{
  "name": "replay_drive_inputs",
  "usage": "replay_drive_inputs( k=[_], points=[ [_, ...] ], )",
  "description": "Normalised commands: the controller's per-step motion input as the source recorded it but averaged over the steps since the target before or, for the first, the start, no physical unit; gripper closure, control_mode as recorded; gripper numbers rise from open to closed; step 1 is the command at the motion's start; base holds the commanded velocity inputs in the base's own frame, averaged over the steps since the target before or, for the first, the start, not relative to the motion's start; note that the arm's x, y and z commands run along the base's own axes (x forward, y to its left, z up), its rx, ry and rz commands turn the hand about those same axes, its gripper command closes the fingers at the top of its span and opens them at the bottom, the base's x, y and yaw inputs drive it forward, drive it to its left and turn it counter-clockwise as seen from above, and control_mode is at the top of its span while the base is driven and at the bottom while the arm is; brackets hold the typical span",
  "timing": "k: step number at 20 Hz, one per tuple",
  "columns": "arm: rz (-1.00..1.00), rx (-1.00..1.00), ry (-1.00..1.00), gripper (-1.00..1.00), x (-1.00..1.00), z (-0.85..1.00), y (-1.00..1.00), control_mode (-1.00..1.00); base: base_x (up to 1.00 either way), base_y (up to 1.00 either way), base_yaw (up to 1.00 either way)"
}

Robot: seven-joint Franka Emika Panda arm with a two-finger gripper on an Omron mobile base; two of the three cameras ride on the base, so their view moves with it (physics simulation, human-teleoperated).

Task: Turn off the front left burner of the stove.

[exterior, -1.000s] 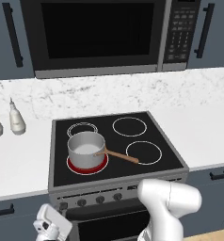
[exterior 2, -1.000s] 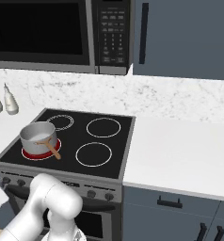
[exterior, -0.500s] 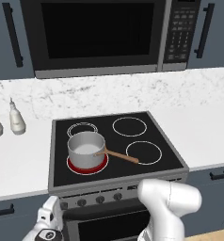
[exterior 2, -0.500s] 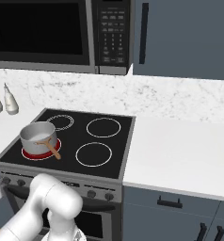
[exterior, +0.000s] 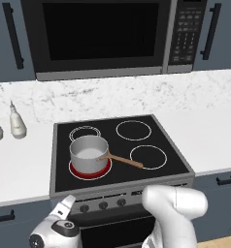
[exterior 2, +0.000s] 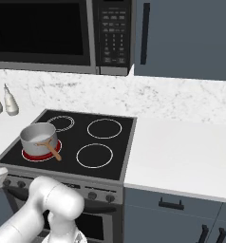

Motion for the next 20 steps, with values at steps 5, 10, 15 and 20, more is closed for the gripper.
replay_drive_inputs(
  k=[5,10,15,20],
  points=[
    [-0.22,0.57,0.18,1.00,0.00,0.26,-0.60,-1.00,0.00,0.00,0.00],
    [-0.23,0.59,0.22,1.00,0.00,0.27,-0.66,-1.00,0.00,0.00,0.00],
    [-0.23,0.59,0.24,1.00,0.00,0.24,-0.68,-1.00,0.00,0.00,0.00],
    [-0.17,0.25,0.07,1.00,-0.10,-0.02,-0.47,-1.00,0.00,0.00,0.00]
  ],
)
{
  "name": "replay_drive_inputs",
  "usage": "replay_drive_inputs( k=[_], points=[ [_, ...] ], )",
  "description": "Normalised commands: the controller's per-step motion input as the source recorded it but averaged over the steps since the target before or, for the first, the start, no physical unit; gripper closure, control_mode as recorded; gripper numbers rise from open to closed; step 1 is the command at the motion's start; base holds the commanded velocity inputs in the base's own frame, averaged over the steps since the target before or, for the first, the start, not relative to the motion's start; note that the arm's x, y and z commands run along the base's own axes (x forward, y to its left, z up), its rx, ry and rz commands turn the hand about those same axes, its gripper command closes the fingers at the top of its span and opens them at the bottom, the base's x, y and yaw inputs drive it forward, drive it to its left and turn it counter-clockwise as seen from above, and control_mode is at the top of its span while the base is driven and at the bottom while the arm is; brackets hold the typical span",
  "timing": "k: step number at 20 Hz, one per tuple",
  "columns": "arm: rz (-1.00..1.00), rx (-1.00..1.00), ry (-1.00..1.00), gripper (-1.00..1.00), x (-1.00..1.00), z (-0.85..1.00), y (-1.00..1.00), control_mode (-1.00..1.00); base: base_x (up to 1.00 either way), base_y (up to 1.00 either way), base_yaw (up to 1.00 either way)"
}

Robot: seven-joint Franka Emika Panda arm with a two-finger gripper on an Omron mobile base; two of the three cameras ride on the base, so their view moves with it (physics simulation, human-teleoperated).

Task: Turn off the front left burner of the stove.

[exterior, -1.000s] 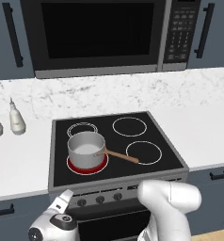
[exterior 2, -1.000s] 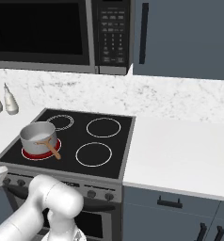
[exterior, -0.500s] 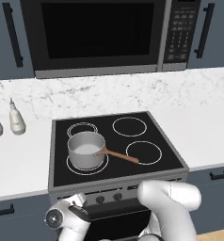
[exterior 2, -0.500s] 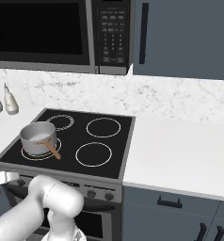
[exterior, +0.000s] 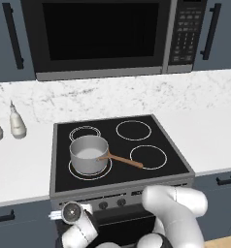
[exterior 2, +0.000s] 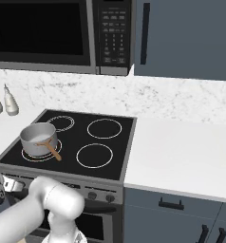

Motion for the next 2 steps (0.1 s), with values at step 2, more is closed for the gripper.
replay_drive_inputs(
  k=[2],
  points=[
    [0.00,0.00,0.00,1.00,0.00,0.00,0.00,-1.00,0.00,0.00,0.00]
  ],
)
